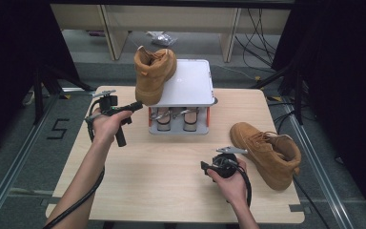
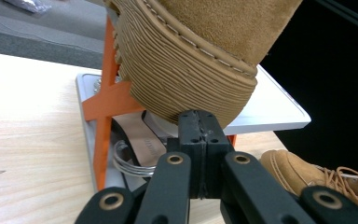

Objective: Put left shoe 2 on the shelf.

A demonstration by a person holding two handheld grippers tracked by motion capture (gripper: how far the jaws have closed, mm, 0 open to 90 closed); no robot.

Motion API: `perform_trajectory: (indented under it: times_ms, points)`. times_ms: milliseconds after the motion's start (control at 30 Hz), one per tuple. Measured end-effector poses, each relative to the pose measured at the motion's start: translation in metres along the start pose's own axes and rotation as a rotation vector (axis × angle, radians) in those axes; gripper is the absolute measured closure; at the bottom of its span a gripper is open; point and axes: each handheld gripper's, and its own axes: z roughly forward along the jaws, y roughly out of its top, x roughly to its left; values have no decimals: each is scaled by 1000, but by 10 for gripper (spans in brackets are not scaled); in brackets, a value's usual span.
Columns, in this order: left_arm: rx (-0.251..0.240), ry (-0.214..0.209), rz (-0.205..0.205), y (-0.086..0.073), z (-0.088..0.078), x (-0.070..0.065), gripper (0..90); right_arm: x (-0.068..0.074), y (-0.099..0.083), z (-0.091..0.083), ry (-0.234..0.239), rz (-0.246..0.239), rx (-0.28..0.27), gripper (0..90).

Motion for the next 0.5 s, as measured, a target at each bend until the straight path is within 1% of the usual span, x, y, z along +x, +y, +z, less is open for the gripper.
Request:
perform_trajectory:
  times_ms: [67,100,133,167,200,233,267,300,333,367,400,433,467,500]
  points:
    - [8,-2,9,0,3,-2,899,-1,0,0,-1,-3,-6,463]
    - [11,-4,12,0,4,-3,900,1,0,-3,-13,15,11,463]
    - [14,-3,13,0,6,-4,899,1,1,-3,-15,21,20,463]
    - [19,-6,14,0,7,-4,899,1,0,-2,-7,15,4,463]
    - [19,-3,7,0,9,-5,899,2,0,-2,-6,30,10,463]
    - [21,-6,17,0,10,-6,900,2,0,-3,-9,37,14,463]
    - [26,-3,21,-1,11,-6,900,1,1,-3,-11,25,17,463]
    - [29,-4,15,-1,12,-6,900,-1,1,-3,-12,2,11,463]
    - [27,-11,14,-1,14,-6,900,-2,1,-2,-13,-9,4,463]
    - [31,-11,11,-1,14,-7,899,-1,1,-3,-12,4,12,464]
    - [34,-2,21,-1,15,-8,899,-1,1,-3,-13,2,11,463]
    - [34,-10,21,-1,16,-9,900,-1,1,-3,-12,2,11,463]
    - [39,-5,23,-1,17,-10,900,-1,1,-3,-13,0,10,463]
    - [39,-12,30,-1,18,-10,899,-1,1,-2,-12,0,10,463]
